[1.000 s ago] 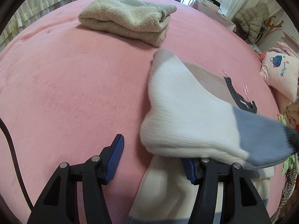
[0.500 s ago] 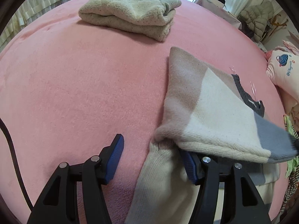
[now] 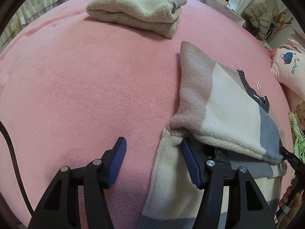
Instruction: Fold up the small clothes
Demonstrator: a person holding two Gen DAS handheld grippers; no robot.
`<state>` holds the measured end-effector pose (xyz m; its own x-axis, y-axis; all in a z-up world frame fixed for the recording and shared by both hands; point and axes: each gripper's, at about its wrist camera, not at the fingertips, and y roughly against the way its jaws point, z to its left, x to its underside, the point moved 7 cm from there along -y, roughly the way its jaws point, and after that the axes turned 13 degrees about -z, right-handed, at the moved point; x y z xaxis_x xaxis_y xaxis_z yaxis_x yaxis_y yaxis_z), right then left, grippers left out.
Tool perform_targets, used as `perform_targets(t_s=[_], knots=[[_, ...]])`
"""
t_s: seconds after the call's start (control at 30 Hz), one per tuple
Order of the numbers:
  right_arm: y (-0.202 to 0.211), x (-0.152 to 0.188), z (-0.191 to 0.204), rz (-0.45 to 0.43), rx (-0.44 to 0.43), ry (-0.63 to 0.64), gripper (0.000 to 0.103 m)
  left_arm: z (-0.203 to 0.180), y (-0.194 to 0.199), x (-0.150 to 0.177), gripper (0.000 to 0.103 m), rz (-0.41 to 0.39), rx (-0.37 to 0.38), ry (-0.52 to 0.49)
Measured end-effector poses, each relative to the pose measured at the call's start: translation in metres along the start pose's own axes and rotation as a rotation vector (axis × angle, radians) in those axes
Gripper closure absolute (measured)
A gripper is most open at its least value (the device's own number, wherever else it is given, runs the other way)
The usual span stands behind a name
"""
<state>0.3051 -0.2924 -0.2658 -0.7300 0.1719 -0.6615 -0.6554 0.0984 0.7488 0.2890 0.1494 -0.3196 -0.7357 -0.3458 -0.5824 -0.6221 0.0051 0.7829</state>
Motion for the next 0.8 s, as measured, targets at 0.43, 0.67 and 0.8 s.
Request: perform_targets(t_s=[0.43, 0.67, 0.8], knots=[[0.042, -0.025, -0.042, -0.056, -0.024, -0.15, 0.065, 0.008, 0.025, -0.004, 0.044, -0.022, -0.082, -0.014], [0.06, -0.037, -0.011, -0.081, -0.079, -0.097, 0.066, -0.041, 0.052, -0.039, 0.044, -0.12, 0.008, -0.067], [0.054, -0.028, 0.051, -0.057, -0.17, -0.002, 0.076, -0.089, 0.038, -0.041, 0.044, -0.1, 0.072, -0.137]])
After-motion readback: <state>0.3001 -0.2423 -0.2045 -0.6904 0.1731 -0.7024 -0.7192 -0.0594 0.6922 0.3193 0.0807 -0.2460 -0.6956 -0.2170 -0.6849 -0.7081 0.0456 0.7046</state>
